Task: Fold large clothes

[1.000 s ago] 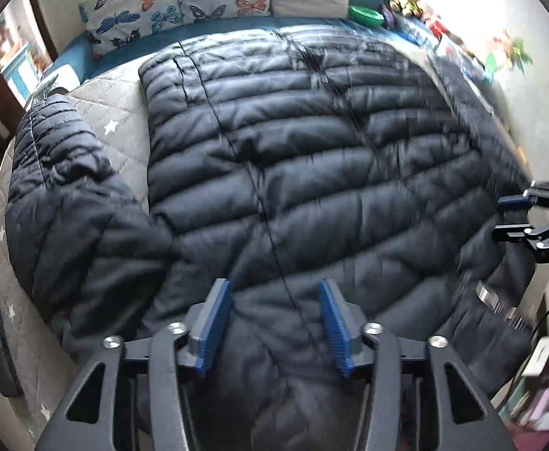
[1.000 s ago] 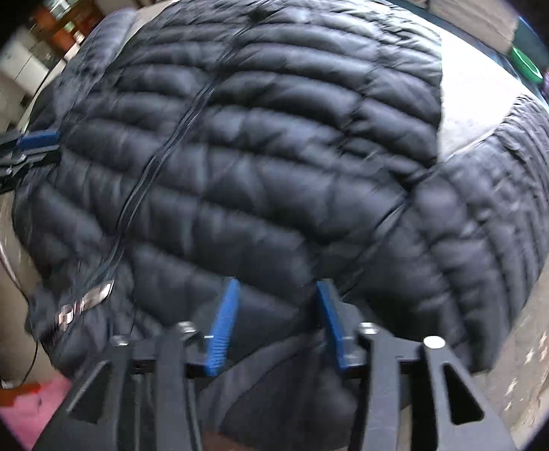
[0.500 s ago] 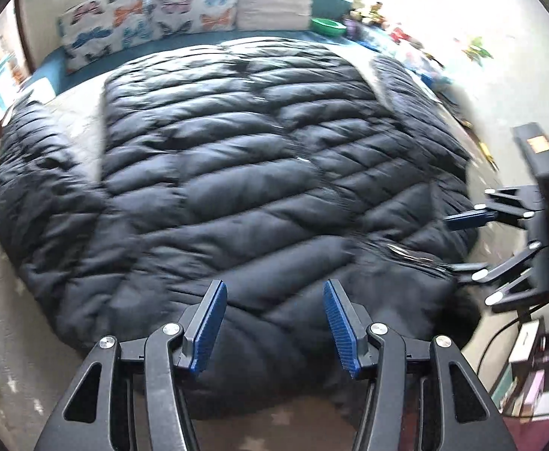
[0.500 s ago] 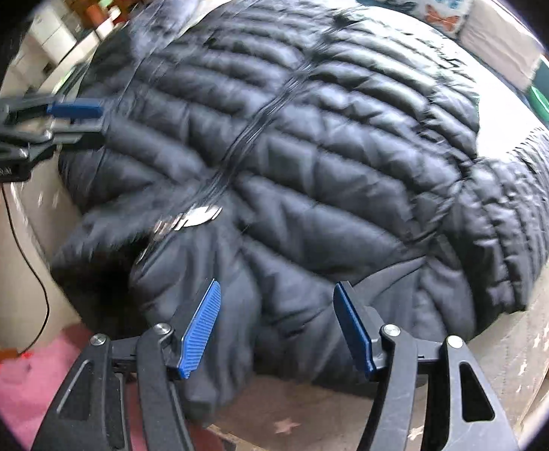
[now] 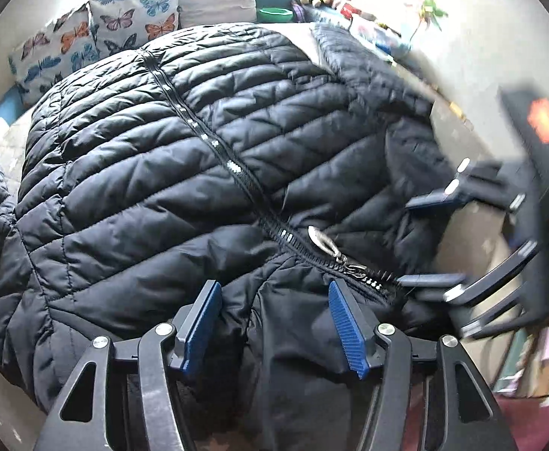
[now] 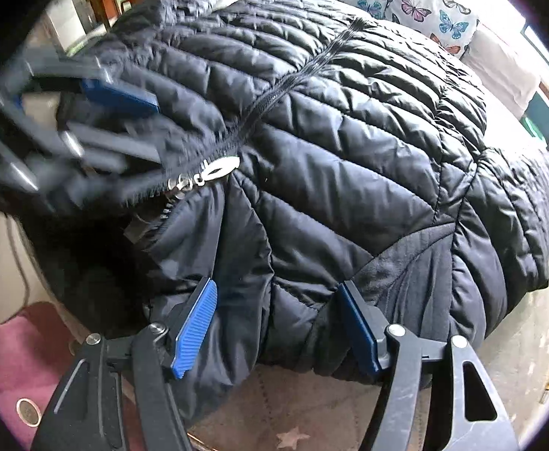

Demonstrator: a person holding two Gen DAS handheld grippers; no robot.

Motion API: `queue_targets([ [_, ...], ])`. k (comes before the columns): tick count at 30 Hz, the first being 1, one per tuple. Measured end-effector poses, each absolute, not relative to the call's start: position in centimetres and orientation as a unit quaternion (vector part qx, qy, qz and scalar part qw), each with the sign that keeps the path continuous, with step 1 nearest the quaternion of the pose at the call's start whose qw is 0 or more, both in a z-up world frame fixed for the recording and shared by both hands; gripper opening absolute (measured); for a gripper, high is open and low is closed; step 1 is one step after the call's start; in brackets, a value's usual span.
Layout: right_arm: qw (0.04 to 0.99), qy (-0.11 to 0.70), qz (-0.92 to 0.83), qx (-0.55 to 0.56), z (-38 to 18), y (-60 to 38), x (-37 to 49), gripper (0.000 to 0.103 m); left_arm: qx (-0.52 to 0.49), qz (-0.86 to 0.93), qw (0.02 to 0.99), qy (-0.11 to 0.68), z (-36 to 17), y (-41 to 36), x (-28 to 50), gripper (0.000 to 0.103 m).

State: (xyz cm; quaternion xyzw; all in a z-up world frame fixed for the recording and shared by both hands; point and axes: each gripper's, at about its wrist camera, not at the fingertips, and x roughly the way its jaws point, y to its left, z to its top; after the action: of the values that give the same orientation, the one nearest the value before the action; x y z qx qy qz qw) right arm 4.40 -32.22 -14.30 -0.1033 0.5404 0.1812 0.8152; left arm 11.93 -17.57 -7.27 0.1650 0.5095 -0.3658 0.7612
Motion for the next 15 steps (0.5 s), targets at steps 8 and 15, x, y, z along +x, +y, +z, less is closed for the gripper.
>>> queue_targets([
  [8, 0.846, 0.511, 0.142, 0.06, -8.6, -44.8, 7.7, 0.073, 0.173, -0.369, 0.76, 0.506, -8.5, -17.8, 11.7, 0.067],
  [15, 0.856, 0.486, -0.009, 0.175, -10.6, -59.8, 15.5, 0.073, 0.154, -0.372, 0.759, 0.511, -8.6, -17.1, 12.1, 0.068],
])
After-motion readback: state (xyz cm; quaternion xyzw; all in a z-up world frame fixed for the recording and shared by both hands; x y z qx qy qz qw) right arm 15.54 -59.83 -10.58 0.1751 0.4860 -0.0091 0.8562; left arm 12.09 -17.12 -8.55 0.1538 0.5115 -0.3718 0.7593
